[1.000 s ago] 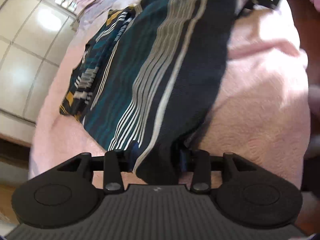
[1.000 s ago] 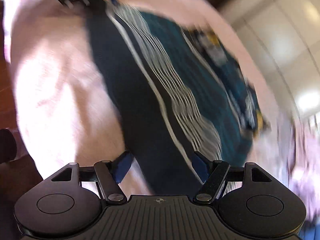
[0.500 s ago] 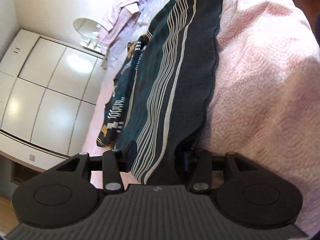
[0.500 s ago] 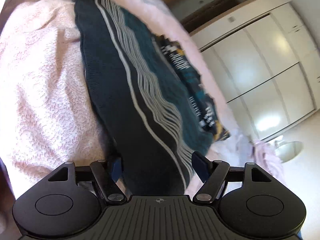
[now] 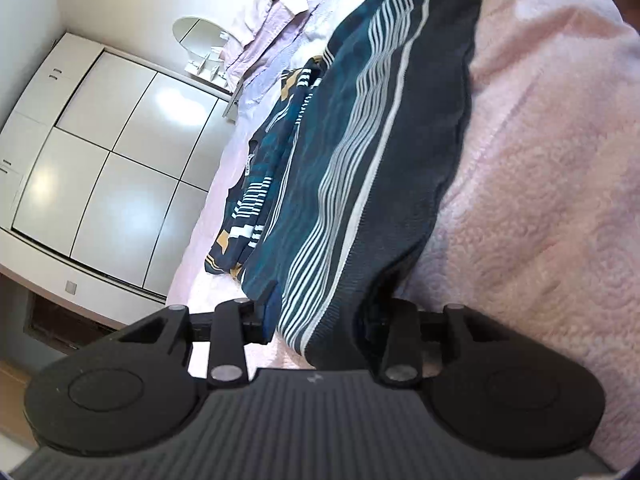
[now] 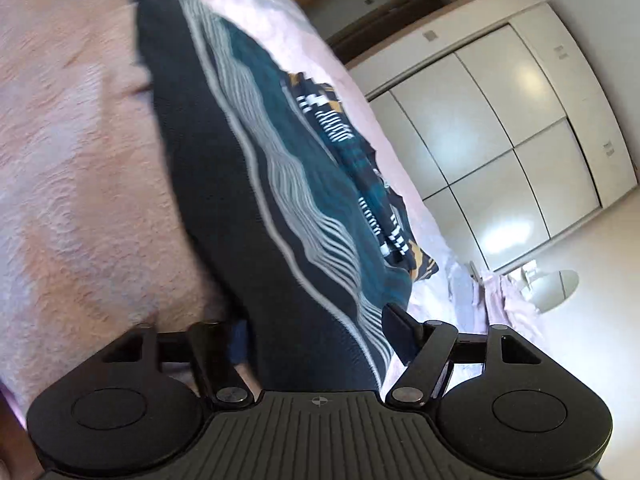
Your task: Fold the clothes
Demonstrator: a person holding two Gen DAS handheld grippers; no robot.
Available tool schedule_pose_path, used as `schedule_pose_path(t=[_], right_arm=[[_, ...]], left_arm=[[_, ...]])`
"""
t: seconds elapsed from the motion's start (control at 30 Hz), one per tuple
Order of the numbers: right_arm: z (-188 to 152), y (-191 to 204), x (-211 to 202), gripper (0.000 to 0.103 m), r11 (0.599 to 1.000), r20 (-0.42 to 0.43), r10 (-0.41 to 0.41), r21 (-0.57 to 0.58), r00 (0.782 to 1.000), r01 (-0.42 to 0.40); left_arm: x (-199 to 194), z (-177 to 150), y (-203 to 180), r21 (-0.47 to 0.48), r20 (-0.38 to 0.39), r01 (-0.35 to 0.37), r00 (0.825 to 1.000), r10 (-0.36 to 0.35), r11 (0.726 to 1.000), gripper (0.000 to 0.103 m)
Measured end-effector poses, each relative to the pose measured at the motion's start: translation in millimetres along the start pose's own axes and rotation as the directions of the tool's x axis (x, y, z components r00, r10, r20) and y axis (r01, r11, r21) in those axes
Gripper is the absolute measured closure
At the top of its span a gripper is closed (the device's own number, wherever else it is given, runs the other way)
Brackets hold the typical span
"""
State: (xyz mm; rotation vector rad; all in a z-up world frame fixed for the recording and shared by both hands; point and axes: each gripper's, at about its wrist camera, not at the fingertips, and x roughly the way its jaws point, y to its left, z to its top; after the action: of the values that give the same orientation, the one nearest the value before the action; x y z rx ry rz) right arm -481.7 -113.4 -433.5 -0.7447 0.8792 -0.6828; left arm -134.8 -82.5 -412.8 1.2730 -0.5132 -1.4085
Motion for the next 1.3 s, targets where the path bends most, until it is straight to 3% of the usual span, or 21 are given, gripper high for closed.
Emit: schedule_pose_path(t=[0.1, 0.17, 0.2, 0.27, 0.37, 0.47, 0.53, 0.63, 0.67, 0.87, 1.0, 1.3], right_arm=[[5.1, 7.4, -0.2, 0.044, 0.997, -0.014, -0.011, -0.077, 1.000, 0.010], [4.2, 7.5, 3.0, 0.049, 0.992, -0.013, -0.022, -0.126, 1.000, 0.020], [2.4, 6.5, 5.9, 0.051, 0.988, -0.011, -0.030, -0.152, 0.999, 0.028], [-1.4, 3.4, 14.0, 0.069, 0.980, -0.007, -0.035, -0.199, 0.999, 0.033], [-10.1, -0.9, 22.1, 0.077, 0.972, 0.011, -0.006, -0.237, 1.000, 0.008], [-10.4, -11.2, 23.5, 0.089, 0.974, 0.011, 0.050, -0.220, 0.999, -0.046], [-5.5, -22.1, 19.5, 0.092, 0.977, 0.018, 0.074, -0.201, 0.997, -0.069], [5.4, -38.6, -3.0, 0.097, 0.983, 0.043, 0.057, -0.178, 0.997, -0.048], [9.2, -43.6, -11.4, 0.103, 0.984, 0.050, 0.052, -0.175, 0.997, -0.042], [22.8, -50.7, -52.8, 0.103, 0.986, 0.047, 0.050, -0.163, 0.998, -0.042], [21.5, -45.2, -93.0, 0.103, 0.987, 0.044, 0.058, -0.154, 0.997, -0.051], [13.7, -22.7, -259.4, 0.103, 0.988, 0.069, 0.115, -0.110, 0.991, -0.107]], left_arm=[[1.5, 1.4, -10.9, 0.071, 0.006, -0.013, 1.000, 0.013, 0.997, 0.086], [3.4, -0.1, -9.9, 0.053, 0.017, -0.013, 1.000, 0.012, 0.999, 0.096], [4.3, -0.8, -9.3, 0.043, 0.022, -0.012, 1.000, 0.011, 0.999, 0.097], [5.7, -3.0, -5.8, 0.022, 0.038, -0.012, 0.999, 0.011, 1.000, 0.097], [5.3, -5.6, 5.7, -0.017, 0.052, 0.015, 0.999, -0.014, 1.000, 0.097], [-0.3, -5.8, 18.7, -0.023, 0.065, 0.036, 0.997, -0.034, 0.999, 0.098], [-10.6, -4.6, 30.1, -0.024, 0.077, 0.038, 0.996, -0.036, 0.999, 0.098], [-25.3, -3.4, 50.2, -0.032, 0.088, 0.032, 0.996, -0.029, 0.999, 0.099], [-30.7, -3.0, 53.5, -0.027, 0.092, 0.032, 0.995, -0.030, 0.999, 0.099], [-68.0, 3.4, 61.4, 0.006, 0.110, 0.041, 0.993, -0.042, 0.999, 0.099], [-115.1, 5.1, 55.2, 0.011, 0.127, 0.088, 0.988, -0.088, 0.996, 0.099], [-249.6, -6.2, 22.7, -0.025, 0.150, 0.264, 0.955, -0.257, 0.964, 0.100]])
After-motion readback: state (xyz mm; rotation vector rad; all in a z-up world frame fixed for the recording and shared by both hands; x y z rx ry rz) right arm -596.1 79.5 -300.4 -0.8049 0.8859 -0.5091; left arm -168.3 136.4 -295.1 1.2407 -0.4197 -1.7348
